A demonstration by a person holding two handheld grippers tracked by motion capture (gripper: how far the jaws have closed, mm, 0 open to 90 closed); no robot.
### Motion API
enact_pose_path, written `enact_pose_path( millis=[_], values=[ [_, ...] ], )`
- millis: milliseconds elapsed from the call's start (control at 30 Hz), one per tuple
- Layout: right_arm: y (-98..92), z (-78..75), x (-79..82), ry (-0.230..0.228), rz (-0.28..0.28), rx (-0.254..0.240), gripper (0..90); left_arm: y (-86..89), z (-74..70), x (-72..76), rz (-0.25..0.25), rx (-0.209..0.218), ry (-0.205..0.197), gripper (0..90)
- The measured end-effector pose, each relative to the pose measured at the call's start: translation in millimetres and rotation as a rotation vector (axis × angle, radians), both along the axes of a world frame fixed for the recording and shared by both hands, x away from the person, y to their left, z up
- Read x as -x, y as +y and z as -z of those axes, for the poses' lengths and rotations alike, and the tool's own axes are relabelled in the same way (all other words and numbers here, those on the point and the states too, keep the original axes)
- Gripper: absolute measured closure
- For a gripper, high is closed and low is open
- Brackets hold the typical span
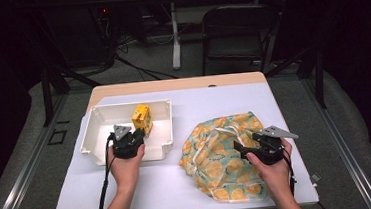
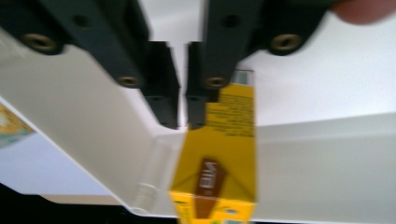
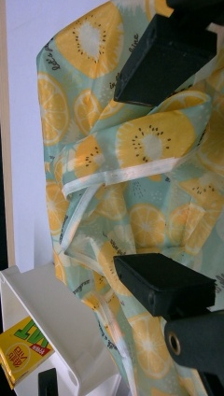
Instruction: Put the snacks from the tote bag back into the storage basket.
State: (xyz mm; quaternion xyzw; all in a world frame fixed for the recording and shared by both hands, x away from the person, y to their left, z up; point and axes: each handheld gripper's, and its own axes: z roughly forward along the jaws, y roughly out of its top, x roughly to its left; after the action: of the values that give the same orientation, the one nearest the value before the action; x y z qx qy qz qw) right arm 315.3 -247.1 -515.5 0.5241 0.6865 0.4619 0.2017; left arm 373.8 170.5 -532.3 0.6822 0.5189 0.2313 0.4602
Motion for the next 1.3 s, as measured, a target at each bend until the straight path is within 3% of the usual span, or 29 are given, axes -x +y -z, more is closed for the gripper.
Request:
enact_pose_path(
  millis=[33, 100, 167, 233, 433, 500, 633, 867, 900, 933, 1000, 1067, 1100, 1133, 1200, 1300],
  values=[
    [1.0, 0.3, 0.0, -0.003, 0.002, -0.006, 17.2, -3.3, 0.4, -3.9, 0.035, 0.020, 0.008, 90.0],
    [1.4, 0.2, 0.1, -0.004, 0.001, -0.006, 17.2, -4.4, 1.3, -6.1, 0.044, 0.034, 0.000, 90.0],
    [1.8, 0.0, 0.4, -0.005, 0.000, -0.008, 17.3, -5.5, 4.0, -11.5, 0.044, 0.012, -0.017, 90.0],
    [1.1, -0.2, 0.4, -0.005, -0.001, -0.007, 17.3, -4.5, 8.8, -20.2, 0.050, -0.012, 0.010, 90.0],
    [0.4, 1.2, -0.7, 0.001, -0.003, -0.007, 17.3, -2.6, 14.0, -30.4, 0.069, -0.007, 0.048, 90.0],
    [1.2, 1.4, -0.7, 0.001, -0.001, -0.005, 17.3, -2.5, 14.5, -31.2, 0.068, -0.007, 0.049, 90.0],
    [1.8, 1.1, -0.2, -0.001, -0.004, -0.003, 17.3, -0.7, 15.0, -35.6, 0.047, -0.064, 0.047, 90.0],
    [3.0, 1.8, -0.4, 0.000, -0.005, -0.006, 17.4, 10.4, 12.6, -46.1, -0.002, -0.072, 0.072, 90.0],
    [3.2, 2.0, -0.4, 0.001, -0.003, -0.001, 17.5, 14.0, 11.1, -50.3, -0.012, -0.042, 0.109, 90.0],
    [3.1, 2.0, -0.4, 0.001, -0.003, -0.001, 17.5, 14.0, 11.1, -50.3, -0.012, -0.042, 0.109, 90.0],
    [2.9, 2.2, -0.7, 0.002, -0.002, 0.001, 17.6, 18.5, 10.0, -57.8, -0.038, -0.011, 0.157, 90.0],
    [2.4, 2.1, -0.7, 0.005, -0.004, 0.008, 17.7, 20.1, 9.3, -59.8, -0.045, -0.005, 0.171, 90.0],
    [2.4, 2.5, -0.6, 0.007, -0.005, 0.011, 17.8, 24.0, 8.8, -64.2, -0.055, 0.035, 0.201, 90.0],
    [2.4, 2.5, -0.6, 0.007, -0.005, 0.011, 17.8, 24.0, 8.8, -64.2, -0.055, 0.035, 0.201, 90.0],
    [2.3, 3.0, -0.6, 0.008, -0.009, 0.010, 17.8, 26.2, 9.1, -66.3, -0.061, 0.079, 0.197, 90.0],
    [2.2, 3.1, -0.7, 0.008, -0.008, 0.009, 17.9, 28.3, 8.4, -67.2, -0.065, 0.089, 0.207, 90.0]
  ],
)
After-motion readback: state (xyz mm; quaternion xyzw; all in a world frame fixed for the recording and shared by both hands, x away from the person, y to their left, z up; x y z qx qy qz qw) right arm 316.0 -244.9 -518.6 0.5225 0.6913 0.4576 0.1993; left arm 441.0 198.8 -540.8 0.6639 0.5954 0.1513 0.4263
